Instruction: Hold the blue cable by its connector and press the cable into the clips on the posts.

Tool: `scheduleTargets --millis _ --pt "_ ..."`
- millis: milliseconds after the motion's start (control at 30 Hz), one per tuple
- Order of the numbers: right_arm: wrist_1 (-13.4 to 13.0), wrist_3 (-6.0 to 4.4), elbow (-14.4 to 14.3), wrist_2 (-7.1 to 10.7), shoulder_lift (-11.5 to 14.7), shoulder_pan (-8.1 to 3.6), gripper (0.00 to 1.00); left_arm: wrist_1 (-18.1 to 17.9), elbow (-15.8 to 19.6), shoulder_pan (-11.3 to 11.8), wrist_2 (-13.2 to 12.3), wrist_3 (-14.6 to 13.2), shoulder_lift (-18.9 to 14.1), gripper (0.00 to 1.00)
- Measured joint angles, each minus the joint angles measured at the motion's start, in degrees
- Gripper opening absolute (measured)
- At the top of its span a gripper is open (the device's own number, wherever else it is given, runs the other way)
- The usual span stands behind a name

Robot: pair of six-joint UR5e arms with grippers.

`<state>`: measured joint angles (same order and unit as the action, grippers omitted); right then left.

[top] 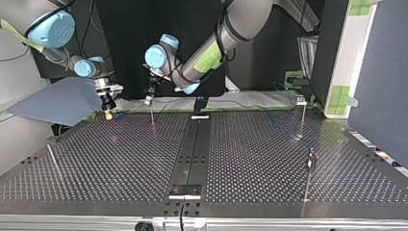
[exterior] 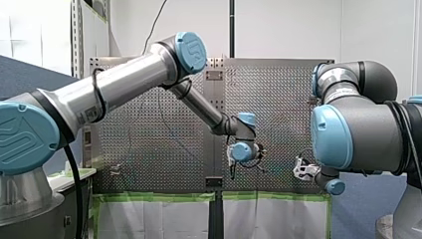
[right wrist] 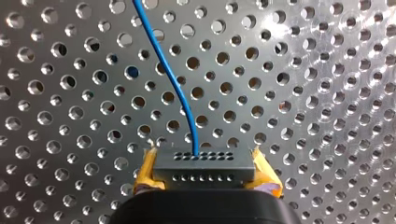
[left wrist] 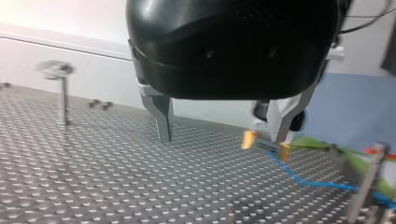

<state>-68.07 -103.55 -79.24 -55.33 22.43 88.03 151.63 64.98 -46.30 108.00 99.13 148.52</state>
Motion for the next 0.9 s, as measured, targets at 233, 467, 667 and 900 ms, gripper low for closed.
scheduleTargets --millis 233,467,667,900 --pt "0.1 -0.08 0.0 0.03 0.0 0.07 0.00 -3.2 3.7 -0.7 2.2 -0.1 -3.7 1.00" --pt "0.1 -0.17 0.0 0.04 0.0 0.11 0.00 -2.0 6.9 -1.5 3.9 -1.1 -6.9 1.00" --pt "0.2 -0.17 0.0 0.59 -0.1 0.16 0.00 -1.2 9.6 -2.0 4.5 -0.9 -9.6 1.00" --pt "0.3 -0.11 0.0 0.90 0.0 0.16 0.00 -1.1 13.0 -2.5 5.1 -0.6 -13.0 1.00"
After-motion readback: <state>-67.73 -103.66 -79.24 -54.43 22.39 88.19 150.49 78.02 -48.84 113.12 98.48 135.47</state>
